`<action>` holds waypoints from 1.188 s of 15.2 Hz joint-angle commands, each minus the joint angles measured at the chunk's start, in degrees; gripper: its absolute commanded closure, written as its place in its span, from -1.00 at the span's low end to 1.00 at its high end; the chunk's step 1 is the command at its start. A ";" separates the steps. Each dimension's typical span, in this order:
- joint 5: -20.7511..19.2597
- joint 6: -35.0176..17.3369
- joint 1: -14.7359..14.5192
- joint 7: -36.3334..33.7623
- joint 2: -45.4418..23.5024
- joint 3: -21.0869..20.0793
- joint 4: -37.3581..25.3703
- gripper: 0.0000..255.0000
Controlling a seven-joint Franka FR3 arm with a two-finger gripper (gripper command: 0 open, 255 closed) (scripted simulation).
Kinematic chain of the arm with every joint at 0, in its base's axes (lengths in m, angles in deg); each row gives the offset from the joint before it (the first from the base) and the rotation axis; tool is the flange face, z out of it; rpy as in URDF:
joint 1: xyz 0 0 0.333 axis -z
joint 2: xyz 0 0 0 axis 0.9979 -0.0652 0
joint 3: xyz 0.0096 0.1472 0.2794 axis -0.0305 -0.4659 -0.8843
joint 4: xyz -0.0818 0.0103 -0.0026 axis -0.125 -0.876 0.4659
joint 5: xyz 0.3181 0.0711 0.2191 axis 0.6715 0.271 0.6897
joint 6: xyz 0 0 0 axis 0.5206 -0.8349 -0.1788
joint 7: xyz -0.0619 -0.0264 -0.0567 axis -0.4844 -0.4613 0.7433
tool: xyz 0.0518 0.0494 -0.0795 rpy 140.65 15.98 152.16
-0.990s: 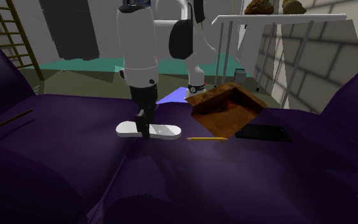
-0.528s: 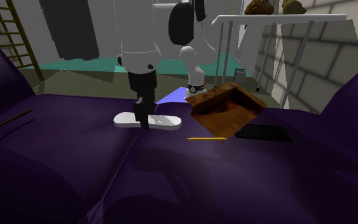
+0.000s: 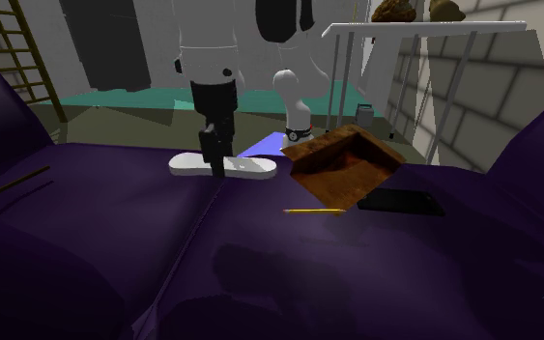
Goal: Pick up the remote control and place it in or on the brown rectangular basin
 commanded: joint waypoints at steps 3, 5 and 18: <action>0.10 3.00 -0.20 0.27 0.06 -0.05 -2.98 1.00; 0.13 4.54 -0.33 0.36 0.05 -0.08 -4.54 1.00; 1.88 6.74 -1.18 -2.36 8.30 -1.64 1.46 1.00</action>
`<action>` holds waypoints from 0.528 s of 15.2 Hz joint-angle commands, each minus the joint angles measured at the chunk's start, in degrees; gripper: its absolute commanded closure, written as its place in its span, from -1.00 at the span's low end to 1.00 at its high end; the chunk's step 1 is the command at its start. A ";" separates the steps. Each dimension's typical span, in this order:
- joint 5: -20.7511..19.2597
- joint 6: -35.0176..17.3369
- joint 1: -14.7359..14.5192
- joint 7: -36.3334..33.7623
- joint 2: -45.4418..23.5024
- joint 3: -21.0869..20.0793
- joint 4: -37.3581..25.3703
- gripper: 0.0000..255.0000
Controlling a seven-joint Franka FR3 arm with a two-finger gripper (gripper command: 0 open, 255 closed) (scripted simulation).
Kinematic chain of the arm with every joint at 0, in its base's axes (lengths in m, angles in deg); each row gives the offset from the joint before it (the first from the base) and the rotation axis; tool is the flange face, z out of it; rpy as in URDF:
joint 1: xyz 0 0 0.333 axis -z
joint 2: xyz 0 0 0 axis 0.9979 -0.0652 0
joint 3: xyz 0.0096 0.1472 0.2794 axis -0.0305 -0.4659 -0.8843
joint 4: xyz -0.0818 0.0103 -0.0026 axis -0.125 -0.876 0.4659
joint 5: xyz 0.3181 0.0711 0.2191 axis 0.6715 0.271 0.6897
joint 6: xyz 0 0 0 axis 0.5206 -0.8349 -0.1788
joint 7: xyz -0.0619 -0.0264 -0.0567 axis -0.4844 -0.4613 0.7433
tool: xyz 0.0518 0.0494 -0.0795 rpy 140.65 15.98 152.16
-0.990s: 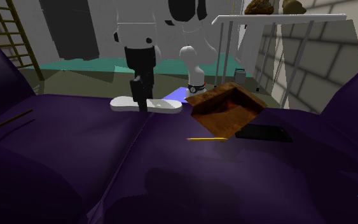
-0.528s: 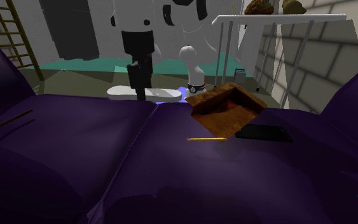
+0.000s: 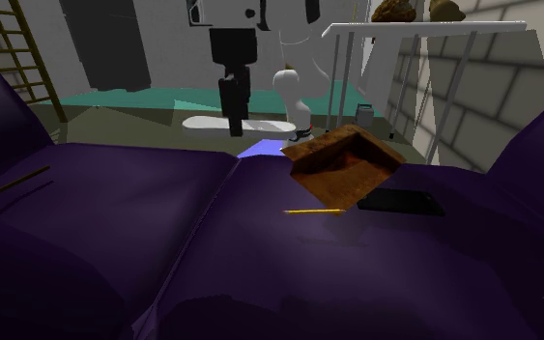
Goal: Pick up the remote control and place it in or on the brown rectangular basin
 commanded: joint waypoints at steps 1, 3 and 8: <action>0.94 -1.94 -0.02 -1.30 4.15 -0.69 6.03 1.00; 1.89 -3.49 -0.38 -2.77 7.79 -1.44 11.15 1.00; 4.34 -6.25 -1.81 -6.46 15.74 -3.44 21.58 1.00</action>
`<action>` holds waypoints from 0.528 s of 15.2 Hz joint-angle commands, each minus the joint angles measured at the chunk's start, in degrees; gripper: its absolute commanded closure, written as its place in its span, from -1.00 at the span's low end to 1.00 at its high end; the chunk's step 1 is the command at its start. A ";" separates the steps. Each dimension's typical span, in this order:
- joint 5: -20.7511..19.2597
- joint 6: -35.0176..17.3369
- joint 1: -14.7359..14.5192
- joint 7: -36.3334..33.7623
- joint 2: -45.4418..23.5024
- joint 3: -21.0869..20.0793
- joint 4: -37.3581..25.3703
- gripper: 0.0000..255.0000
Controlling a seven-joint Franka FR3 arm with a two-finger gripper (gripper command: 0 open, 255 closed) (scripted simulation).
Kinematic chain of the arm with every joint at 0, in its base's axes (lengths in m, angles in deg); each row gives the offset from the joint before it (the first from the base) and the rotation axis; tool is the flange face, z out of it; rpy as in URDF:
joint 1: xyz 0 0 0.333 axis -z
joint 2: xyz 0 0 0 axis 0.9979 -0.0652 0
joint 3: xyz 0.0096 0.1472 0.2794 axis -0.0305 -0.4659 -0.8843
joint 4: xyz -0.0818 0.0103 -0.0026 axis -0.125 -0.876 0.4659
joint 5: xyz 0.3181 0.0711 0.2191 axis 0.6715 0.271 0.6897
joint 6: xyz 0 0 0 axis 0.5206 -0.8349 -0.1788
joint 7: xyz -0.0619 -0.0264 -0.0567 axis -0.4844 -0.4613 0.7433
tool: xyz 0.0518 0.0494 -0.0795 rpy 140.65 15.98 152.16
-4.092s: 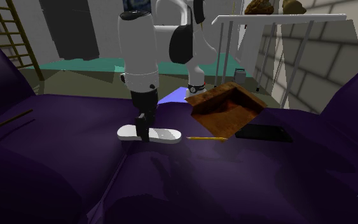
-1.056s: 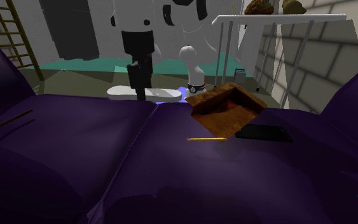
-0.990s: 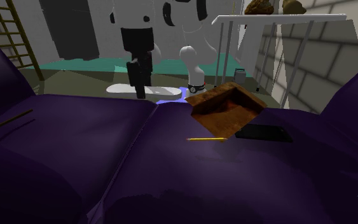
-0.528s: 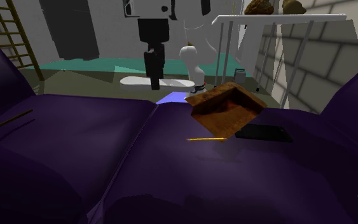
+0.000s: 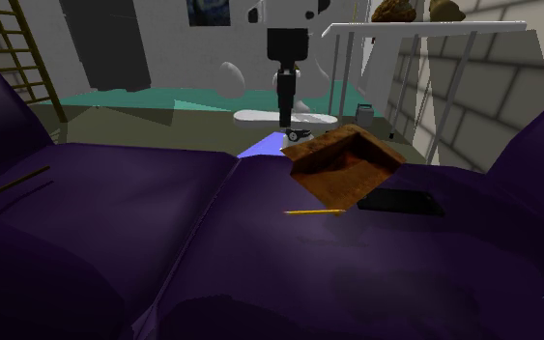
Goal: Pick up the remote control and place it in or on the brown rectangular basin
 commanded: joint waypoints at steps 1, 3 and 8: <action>1.00 -0.78 -0.77 -1.67 2.99 -0.88 3.62 1.00; 2.04 -1.46 -1.56 -3.21 5.71 -1.76 6.86 1.00; 4.72 -2.54 -3.86 -7.29 11.77 -4.15 13.54 1.00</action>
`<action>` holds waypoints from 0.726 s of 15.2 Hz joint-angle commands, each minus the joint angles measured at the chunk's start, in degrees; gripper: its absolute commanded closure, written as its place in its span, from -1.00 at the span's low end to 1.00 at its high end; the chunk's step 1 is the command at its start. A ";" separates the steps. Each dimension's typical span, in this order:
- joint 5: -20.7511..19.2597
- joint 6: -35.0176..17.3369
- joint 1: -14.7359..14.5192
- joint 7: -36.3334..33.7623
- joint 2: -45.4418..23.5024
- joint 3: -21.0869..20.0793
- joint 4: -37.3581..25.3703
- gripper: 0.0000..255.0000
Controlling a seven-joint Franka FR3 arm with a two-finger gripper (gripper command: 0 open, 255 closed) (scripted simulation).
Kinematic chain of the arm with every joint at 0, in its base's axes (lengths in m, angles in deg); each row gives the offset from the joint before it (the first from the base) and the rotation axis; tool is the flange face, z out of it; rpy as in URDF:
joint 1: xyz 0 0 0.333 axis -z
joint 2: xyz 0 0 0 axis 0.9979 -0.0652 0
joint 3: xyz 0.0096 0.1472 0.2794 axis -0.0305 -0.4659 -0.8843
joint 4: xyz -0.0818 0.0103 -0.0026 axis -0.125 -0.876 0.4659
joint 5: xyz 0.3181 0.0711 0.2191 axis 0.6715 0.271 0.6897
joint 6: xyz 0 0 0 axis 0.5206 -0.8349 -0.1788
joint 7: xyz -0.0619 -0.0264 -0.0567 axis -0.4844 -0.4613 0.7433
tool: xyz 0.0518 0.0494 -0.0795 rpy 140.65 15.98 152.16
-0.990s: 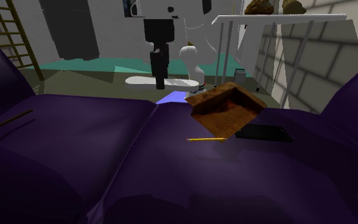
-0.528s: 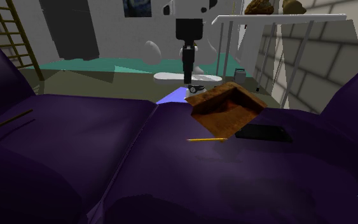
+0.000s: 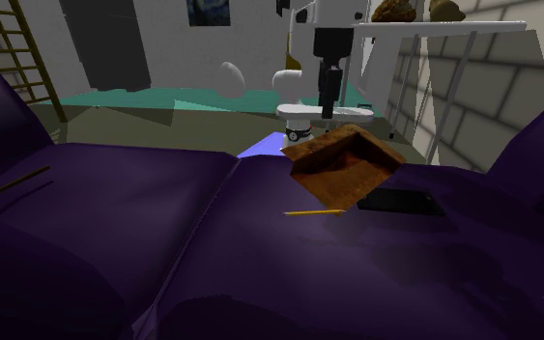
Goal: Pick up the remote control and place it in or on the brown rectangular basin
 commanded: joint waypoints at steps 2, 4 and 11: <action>1.49 -0.29 -1.71 -3.04 2.88 -1.72 2.87 1.00; 2.56 -0.43 -2.78 -4.84 4.80 -2.81 4.70 1.00; 2.25 -5.75 -2.88 -5.09 3.91 -3.03 9.23 1.00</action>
